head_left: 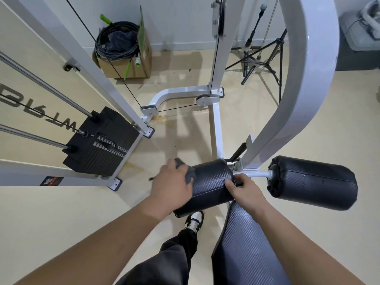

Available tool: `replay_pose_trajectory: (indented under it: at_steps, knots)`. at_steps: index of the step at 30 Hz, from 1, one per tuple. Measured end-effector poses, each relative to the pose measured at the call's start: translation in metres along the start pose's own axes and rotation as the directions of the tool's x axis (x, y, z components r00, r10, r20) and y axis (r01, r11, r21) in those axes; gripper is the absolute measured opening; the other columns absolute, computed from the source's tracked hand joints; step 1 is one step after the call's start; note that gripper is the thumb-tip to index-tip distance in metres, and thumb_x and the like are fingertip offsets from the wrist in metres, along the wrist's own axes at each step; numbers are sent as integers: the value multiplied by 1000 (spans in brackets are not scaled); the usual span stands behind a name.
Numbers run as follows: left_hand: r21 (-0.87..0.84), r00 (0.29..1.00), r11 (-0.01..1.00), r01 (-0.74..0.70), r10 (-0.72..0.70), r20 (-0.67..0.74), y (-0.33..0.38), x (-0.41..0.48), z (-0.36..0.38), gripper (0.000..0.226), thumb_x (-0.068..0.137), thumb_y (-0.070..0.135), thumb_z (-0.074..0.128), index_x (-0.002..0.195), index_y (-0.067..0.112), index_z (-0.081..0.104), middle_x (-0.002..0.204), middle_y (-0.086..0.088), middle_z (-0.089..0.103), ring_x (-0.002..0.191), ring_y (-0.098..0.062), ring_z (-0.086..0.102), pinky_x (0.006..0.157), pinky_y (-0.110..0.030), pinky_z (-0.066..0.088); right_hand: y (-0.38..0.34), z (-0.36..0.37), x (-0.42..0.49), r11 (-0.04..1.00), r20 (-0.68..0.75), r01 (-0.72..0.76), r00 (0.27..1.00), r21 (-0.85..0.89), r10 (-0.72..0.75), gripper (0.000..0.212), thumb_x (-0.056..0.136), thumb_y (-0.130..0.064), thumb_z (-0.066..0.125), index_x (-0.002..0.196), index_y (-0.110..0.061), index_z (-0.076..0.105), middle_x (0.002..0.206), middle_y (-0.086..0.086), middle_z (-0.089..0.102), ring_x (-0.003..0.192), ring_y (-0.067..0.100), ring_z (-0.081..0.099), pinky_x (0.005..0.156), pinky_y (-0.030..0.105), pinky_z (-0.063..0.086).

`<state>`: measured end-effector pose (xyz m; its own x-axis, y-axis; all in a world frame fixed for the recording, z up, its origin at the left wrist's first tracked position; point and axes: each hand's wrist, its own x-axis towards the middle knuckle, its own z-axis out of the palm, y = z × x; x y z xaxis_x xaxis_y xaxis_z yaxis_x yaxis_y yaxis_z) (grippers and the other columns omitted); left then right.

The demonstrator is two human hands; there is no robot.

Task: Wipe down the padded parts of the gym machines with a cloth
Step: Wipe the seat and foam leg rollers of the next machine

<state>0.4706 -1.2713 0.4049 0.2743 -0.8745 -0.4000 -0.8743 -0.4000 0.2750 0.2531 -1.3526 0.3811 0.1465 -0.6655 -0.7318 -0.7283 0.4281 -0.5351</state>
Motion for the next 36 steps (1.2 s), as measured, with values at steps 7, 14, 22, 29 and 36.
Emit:
replay_pose_trajectory:
  at_steps: [7, 14, 22, 29, 36]
  knots:
    - [49, 957, 961, -271, 263, 120, 85, 49, 13, 50, 96, 46, 56, 142, 29, 49, 134, -9, 39, 120, -33, 44, 95, -45, 47, 19, 14, -1, 993, -84, 55, 995, 102, -46, 9, 97, -26, 68, 103, -25, 61, 104, -3, 73, 104, 19, 69, 95, 42, 53]
    - [61, 995, 993, -97, 96, 27, 3, -14, 9, 51, 92, 44, 55, 140, 32, 45, 124, -5, 42, 112, -26, 51, 82, -39, 56, 35, 11, -22, 986, 1, -48, 999, 163, 48, 9, 98, -17, 68, 101, -22, 61, 98, 0, 74, 102, 23, 69, 76, 28, 48]
    - [5, 999, 999, 36, -36, -36, 48, -4, 16, 40, 95, 44, 51, 130, 24, 55, 123, -9, 44, 113, -31, 50, 82, -39, 53, 8, 8, -1, 994, -33, 67, 997, 83, -64, 52, 91, -25, 61, 142, -28, 58, 128, -8, 72, 121, 16, 65, 109, 41, 49]
    - [8, 946, 955, -298, 294, 137, 95, 48, 18, 48, 93, 43, 58, 139, 32, 51, 128, -8, 39, 119, -33, 45, 89, -44, 50, 13, 7, -8, 998, -42, 61, 997, 5, -60, 36, 76, 1, 49, 102, -18, 64, 94, 0, 74, 92, 25, 66, 77, 37, 52]
    - [25, 999, 999, -41, 41, 0, 5, -16, 7, 52, 91, 41, 57, 141, 32, 46, 124, -6, 43, 111, -27, 52, 84, -38, 54, 21, 4, -13, 993, 35, -53, 998, 103, 50, 36, 92, -3, 58, 125, -15, 66, 113, -1, 74, 109, 17, 67, 91, 31, 50]
